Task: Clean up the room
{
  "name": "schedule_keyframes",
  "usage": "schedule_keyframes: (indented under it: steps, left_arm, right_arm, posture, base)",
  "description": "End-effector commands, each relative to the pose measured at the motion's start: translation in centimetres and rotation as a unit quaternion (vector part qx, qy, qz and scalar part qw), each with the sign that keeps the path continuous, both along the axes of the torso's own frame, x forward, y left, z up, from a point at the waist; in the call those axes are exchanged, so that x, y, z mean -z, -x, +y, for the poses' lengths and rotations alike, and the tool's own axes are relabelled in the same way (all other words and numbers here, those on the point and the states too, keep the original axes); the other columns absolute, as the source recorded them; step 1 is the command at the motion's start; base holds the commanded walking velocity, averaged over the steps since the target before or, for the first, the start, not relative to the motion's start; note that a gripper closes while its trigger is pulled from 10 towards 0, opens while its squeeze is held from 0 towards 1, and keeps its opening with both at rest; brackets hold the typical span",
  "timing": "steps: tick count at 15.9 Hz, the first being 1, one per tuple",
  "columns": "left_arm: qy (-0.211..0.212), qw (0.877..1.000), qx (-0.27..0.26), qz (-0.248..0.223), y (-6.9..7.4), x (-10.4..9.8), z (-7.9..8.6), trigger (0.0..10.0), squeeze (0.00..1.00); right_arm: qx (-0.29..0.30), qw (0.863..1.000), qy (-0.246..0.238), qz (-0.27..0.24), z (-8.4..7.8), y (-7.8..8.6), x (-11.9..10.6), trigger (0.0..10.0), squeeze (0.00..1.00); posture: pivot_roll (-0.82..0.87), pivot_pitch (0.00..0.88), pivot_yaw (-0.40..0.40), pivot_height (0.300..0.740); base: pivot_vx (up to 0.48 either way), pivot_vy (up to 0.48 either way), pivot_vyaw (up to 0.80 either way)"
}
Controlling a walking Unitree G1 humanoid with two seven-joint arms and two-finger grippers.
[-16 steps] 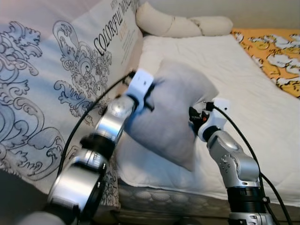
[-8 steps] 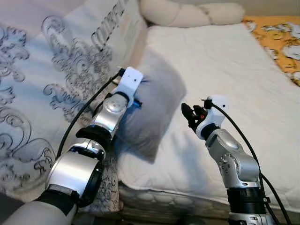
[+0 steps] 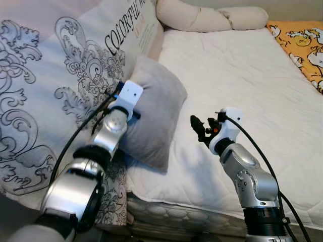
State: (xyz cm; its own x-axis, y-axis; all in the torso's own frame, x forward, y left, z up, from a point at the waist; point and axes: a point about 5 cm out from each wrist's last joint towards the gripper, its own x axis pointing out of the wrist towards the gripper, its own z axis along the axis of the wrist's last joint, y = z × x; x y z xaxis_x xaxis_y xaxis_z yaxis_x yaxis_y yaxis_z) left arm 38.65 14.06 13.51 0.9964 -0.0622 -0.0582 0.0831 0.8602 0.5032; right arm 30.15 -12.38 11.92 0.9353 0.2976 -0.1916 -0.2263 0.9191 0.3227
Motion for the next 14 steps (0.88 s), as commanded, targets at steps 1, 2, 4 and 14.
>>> schedule_keyframes:
  steps: [1, 2, 4, 14]
  left_arm:
    - [-0.003, 0.999, -0.031, -0.025, -0.1, -0.7, 0.6, 10.0, 0.00]
    - [-0.005, 0.999, -0.033, -0.026, 0.0, -0.4, 0.4, 10.0, 0.00]
    - [-0.016, 0.999, -0.030, -0.018, 0.6, 0.8, -0.7, 10.0, 0.00]
    - [0.128, 0.979, 0.146, -0.055, 1.7, -3.4, -1.6, 10.0, 1.00]
  right_arm:
    - [-0.008, 1.000, -0.004, -0.014, 0.3, 0.1, -0.5, 10.0, 1.00]
    - [-0.008, 1.000, -0.003, -0.014, 0.3, 0.2, -0.5, 10.0, 1.00]
    - [-0.011, 1.000, -0.001, -0.014, 0.5, 0.2, -0.4, 10.0, 1.00]
    - [-0.278, 0.959, 0.018, -0.052, -1.2, 3.5, -2.1, 10.0, 1.00]
  posture:
    - [-0.12, 0.000, 0.055, 0.740]
    - [-0.12, 0.000, 0.055, 0.740]
    - [-0.12, 0.000, 0.053, 0.740]
    - [-0.11, 0.000, 0.048, 0.740]
  base:
    - [0.000, 0.000, 0.00]
    - [0.000, 0.000, 0.00]
    - [0.000, 0.000, 0.00]
    - [0.000, 0.000, 0.00]
